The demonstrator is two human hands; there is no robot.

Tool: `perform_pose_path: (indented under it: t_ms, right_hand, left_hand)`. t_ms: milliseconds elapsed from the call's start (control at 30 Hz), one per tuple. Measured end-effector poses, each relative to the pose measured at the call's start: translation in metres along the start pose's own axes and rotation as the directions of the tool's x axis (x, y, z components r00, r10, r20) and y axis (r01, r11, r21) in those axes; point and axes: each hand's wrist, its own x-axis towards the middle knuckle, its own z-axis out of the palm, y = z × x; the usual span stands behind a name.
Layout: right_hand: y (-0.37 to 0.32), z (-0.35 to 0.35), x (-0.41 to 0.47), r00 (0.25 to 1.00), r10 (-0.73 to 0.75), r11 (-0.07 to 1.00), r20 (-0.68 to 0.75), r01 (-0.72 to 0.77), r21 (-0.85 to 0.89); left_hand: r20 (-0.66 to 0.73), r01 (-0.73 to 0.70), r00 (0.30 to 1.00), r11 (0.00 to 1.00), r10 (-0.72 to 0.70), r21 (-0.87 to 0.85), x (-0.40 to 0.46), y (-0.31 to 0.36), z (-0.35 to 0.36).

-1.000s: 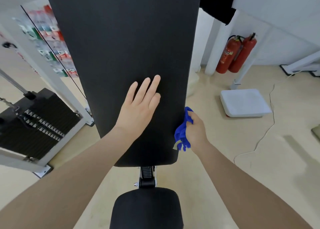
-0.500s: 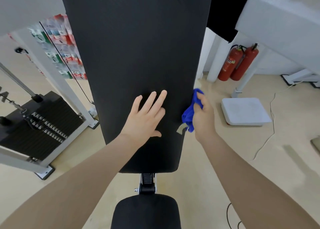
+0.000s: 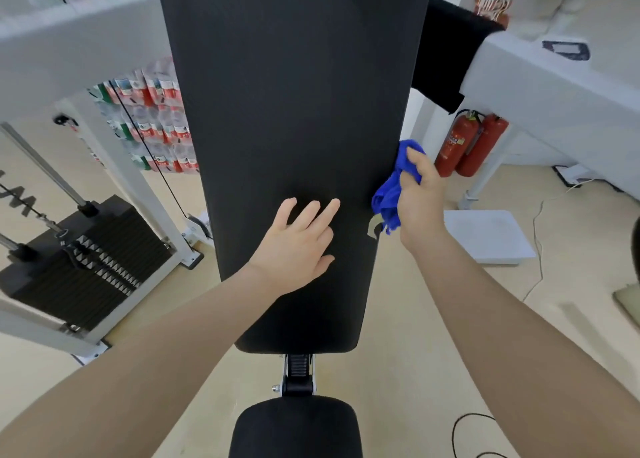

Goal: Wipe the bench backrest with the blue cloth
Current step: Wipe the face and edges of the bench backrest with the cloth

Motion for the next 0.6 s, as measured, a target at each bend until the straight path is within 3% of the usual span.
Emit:
perform_pose_path:
  t_ms: [167,267,467,600]
  right_hand:
    - [0.048,0.001,-0.030,0.963,0.268,0.958,0.017,-0.264,-0.114]
    - [0.015,0.008,-0.016,0.977,0.211,0.970,-0.034,-0.213,-0.119]
    - [-0.073,0.012,0.018,0.990,-0.103,0.993,-0.100,0.108,0.045]
    - [-0.058,0.014,0.020,0.997,0.032,0.998,-0.070,-0.029,0.051]
  left_hand:
    - [0.008,-0.005,1.000,1.000,0.005,-0.011,0.004,0.001,-0.006]
    - [0.005,-0.038,0.999,0.999,0.038,-0.013,0.014,-0.005,-0.021]
    - [-0.131,-0.021,0.991,1.000,0.023,0.014,0.065,-0.035,-0.071]
    - [-0.216,0.155,0.966,0.986,-0.139,0.057,0.102,-0.070,-0.096]
